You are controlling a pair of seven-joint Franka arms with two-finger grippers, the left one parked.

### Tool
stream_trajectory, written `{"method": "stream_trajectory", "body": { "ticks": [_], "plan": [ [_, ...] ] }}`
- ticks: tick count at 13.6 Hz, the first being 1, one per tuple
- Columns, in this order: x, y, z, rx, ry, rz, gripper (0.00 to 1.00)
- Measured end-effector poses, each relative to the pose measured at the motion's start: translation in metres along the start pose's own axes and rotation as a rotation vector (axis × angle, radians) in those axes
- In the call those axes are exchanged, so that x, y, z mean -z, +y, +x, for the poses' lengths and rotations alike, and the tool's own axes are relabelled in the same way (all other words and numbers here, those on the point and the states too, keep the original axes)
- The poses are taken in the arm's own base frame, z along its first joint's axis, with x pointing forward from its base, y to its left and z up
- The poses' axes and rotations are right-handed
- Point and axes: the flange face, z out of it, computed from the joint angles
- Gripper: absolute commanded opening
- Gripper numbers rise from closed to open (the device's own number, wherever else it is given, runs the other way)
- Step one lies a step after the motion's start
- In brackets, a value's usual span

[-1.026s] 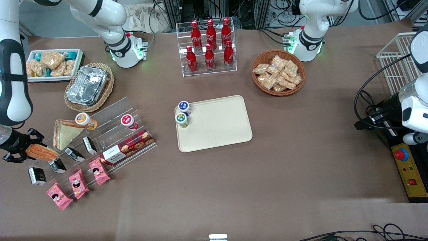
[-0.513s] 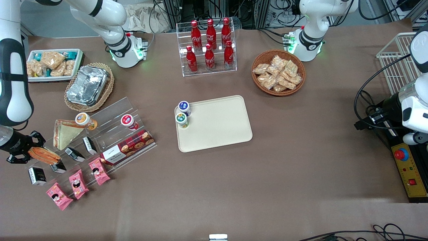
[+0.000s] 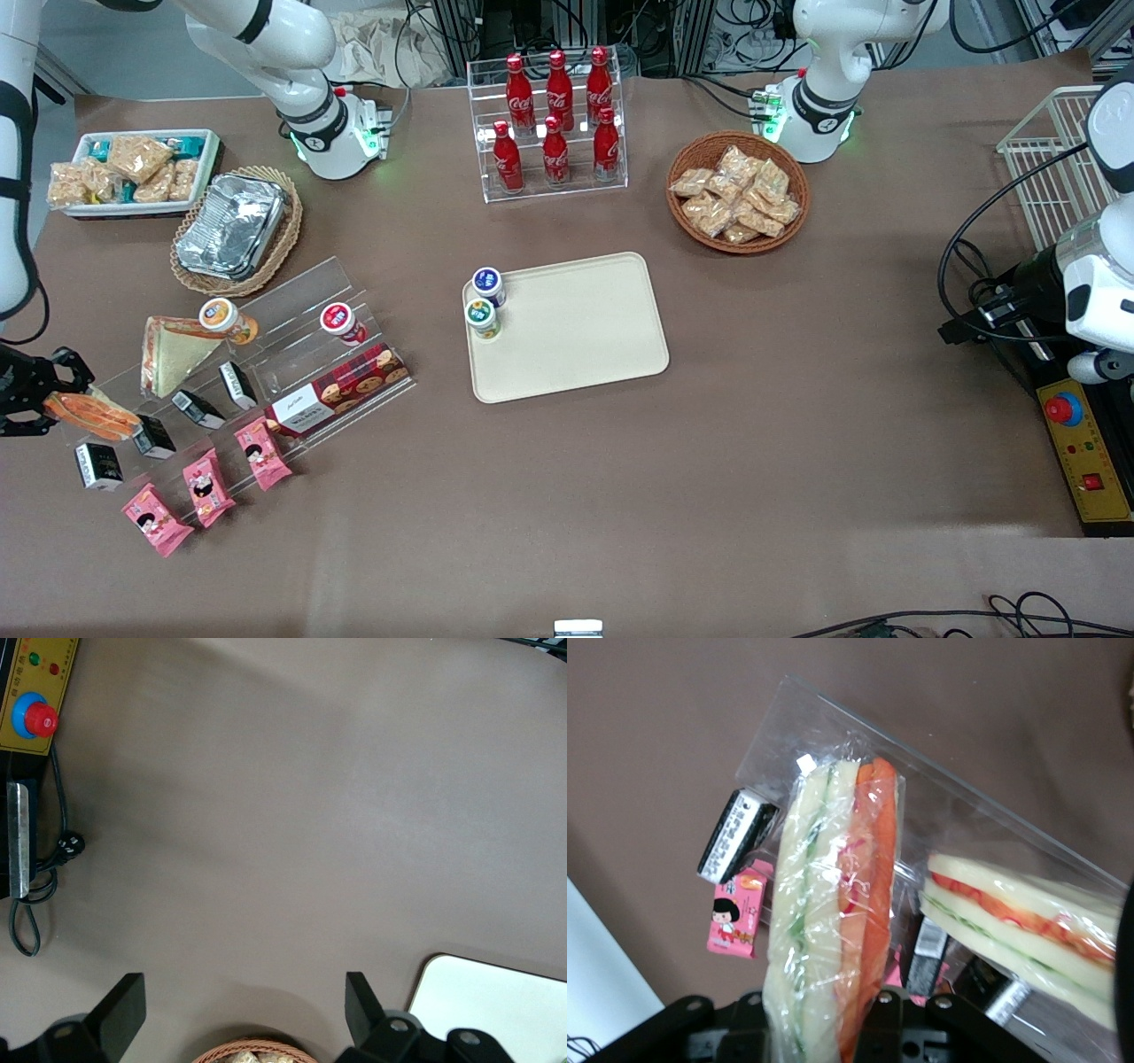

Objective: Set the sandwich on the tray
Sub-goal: 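Close the right gripper on the sandwich and lift it from the rack, then carry the sandwich with the right gripper over the cream tray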

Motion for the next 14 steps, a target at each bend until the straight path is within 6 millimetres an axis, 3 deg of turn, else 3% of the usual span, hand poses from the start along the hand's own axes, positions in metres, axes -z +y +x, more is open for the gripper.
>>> {"method": "stream_trajectory", "body": {
  "ticks": [3,5,9,14],
  "plan": [
    [0.031,-0.003,-0.010,0.016,-0.014,-0.032,0.00],
    [0.054,-0.005,-0.027,0.044,-0.027,-0.030,0.00],
    [0.076,0.008,-0.093,0.149,-0.048,-0.036,0.00],
    [0.089,0.045,-0.193,0.246,-0.073,-0.033,0.00]
  ]
}}
